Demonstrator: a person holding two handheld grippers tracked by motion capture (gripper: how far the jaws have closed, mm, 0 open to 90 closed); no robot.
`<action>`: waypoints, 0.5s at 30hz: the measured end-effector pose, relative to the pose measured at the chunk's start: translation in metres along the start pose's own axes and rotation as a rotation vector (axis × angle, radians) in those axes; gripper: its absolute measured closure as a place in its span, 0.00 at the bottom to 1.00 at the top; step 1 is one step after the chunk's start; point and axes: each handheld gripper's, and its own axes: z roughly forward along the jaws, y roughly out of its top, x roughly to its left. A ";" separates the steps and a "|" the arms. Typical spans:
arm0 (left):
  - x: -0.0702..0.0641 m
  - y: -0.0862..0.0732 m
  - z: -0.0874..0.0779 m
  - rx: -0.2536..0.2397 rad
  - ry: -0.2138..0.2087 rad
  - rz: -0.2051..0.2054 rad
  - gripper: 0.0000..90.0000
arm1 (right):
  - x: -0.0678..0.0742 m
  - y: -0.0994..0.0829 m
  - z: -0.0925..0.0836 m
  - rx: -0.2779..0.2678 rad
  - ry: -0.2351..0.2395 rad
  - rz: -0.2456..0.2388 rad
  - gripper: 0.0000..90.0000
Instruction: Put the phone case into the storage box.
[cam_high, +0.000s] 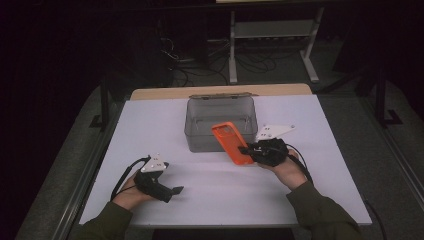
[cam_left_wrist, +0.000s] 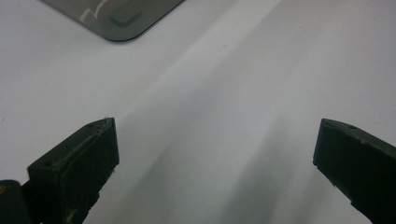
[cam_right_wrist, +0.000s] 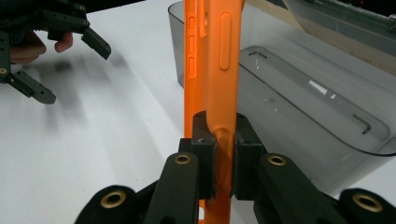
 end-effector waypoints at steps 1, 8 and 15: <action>0.000 0.000 0.000 -0.001 0.000 -0.001 0.00 | 0.000 0.001 0.000 0.003 0.000 0.002 0.90; 0.000 0.000 0.000 -0.006 0.001 -0.002 0.00 | -0.003 0.005 -0.006 0.016 -0.004 0.013 0.90; 0.000 0.000 0.000 -0.004 0.002 -0.005 0.00 | -0.006 0.010 -0.008 0.022 -0.006 0.015 0.90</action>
